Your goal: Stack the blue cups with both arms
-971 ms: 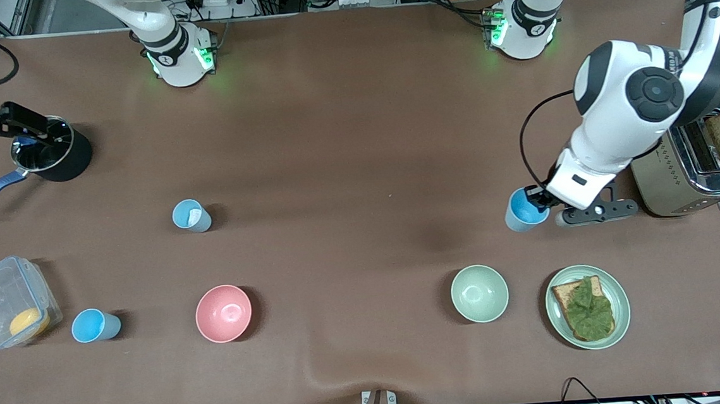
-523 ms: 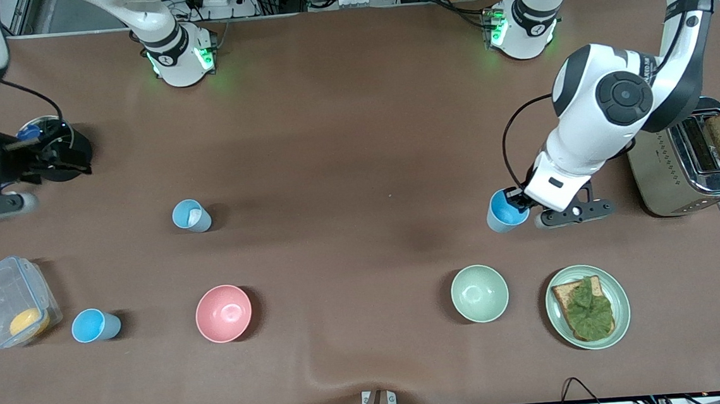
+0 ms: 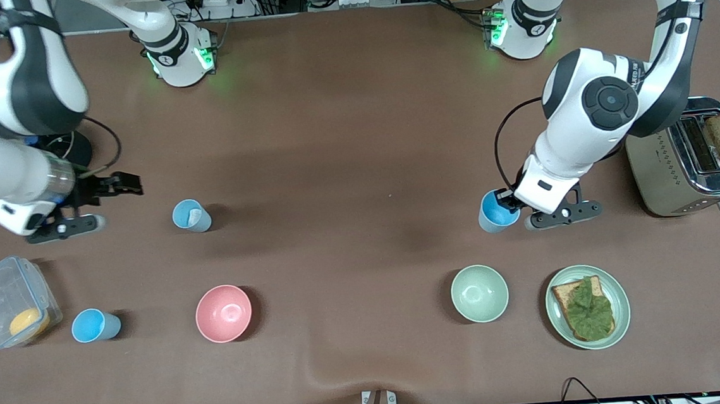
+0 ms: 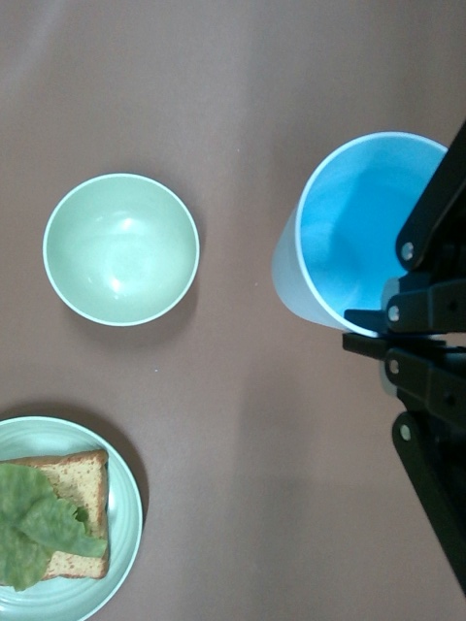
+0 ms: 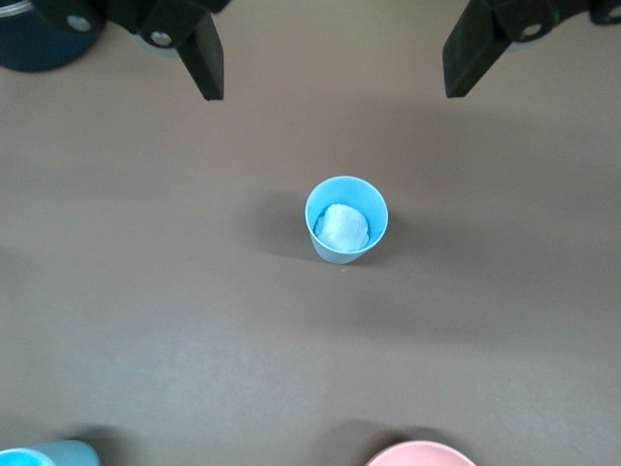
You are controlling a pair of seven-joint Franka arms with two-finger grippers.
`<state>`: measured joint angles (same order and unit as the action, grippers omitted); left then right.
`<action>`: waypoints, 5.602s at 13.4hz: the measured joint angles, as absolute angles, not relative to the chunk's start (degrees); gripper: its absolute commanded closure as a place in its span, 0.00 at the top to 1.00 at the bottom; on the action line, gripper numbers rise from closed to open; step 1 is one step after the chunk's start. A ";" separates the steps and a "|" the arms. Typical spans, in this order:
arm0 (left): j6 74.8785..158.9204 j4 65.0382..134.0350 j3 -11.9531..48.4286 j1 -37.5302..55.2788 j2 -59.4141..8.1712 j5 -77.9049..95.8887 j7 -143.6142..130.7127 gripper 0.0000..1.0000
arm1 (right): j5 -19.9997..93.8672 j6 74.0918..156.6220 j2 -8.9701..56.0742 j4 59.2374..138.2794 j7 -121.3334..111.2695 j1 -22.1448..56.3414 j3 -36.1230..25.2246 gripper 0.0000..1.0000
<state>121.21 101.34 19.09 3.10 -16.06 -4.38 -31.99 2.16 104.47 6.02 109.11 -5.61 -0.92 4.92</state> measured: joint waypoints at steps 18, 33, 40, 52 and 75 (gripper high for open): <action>121.95 94.43 19.11 11.12 -24.74 -4.39 -41.79 0.00 | 2.19 145.76 14.37 131.37 -9.33 -1.87 4.26 0.99; 121.48 92.76 18.11 10.28 -23.23 -4.43 -41.79 0.00 | 4.58 136.62 13.98 125.79 -7.88 4.60 5.23 0.00; 117.11 92.73 17.82 9.06 -19.64 -4.43 -41.79 0.00 | 5.38 130.28 13.03 117.58 12.20 18.38 5.64 0.00; 115.50 91.74 17.69 5.90 -18.45 -4.43 -41.35 0.00 | 5.32 137.32 28.92 104.66 49.98 38.85 5.59 0.00; 113.33 88.22 20.88 16.41 -19.64 -4.03 -49.61 0.00 | 4.92 95.54 12.34 89.90 20.25 17.72 3.33 1.00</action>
<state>113.33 88.22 20.88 16.41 -19.64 -4.03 -49.61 4.92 95.54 12.34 89.90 20.25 17.72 3.33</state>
